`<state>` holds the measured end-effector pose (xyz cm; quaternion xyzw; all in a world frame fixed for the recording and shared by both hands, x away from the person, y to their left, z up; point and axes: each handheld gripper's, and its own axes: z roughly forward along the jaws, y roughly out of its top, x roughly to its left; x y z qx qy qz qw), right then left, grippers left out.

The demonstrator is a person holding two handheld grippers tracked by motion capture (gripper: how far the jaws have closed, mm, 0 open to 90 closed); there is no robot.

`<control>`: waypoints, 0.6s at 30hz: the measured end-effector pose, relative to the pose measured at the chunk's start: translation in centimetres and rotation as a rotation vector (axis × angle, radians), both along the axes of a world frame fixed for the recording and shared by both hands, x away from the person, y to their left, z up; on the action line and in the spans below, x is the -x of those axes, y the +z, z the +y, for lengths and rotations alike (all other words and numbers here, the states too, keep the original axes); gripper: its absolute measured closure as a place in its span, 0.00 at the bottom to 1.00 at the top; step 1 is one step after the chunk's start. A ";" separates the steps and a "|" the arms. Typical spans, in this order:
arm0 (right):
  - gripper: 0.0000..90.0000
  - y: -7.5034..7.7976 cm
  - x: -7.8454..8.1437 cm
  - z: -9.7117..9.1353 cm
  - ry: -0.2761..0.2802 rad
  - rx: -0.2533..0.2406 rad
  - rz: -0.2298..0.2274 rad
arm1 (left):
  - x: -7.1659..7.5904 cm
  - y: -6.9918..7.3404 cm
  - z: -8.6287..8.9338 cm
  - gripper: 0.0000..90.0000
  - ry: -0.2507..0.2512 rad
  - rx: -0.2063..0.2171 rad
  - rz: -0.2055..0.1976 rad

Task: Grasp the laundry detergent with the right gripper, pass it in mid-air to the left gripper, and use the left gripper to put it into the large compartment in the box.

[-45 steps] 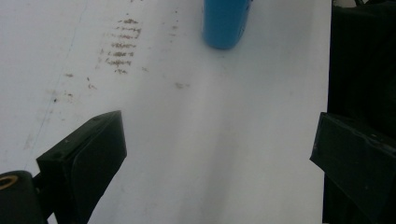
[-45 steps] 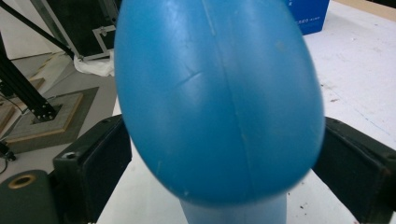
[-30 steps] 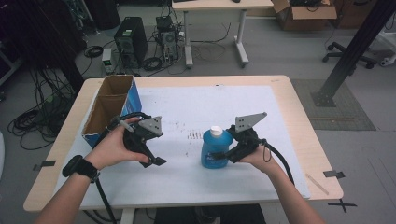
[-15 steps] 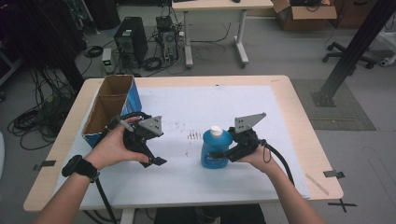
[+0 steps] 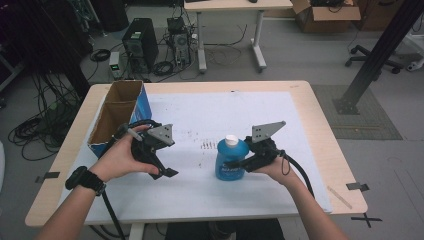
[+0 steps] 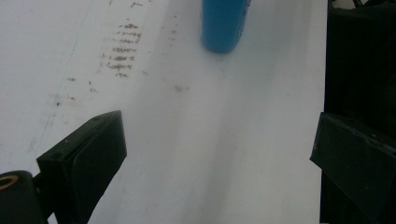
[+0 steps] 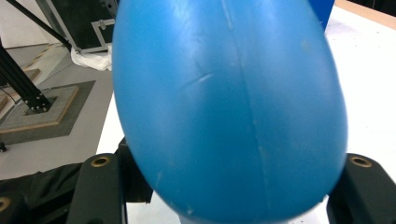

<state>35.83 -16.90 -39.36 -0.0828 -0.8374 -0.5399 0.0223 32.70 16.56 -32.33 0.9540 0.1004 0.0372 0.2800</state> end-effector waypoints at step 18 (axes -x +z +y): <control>0.45 2.0 -0.1 0.7 0.008 0.037 -0.028 | 0.4 1.2 0.3 0.04 0.003 0.008 -0.024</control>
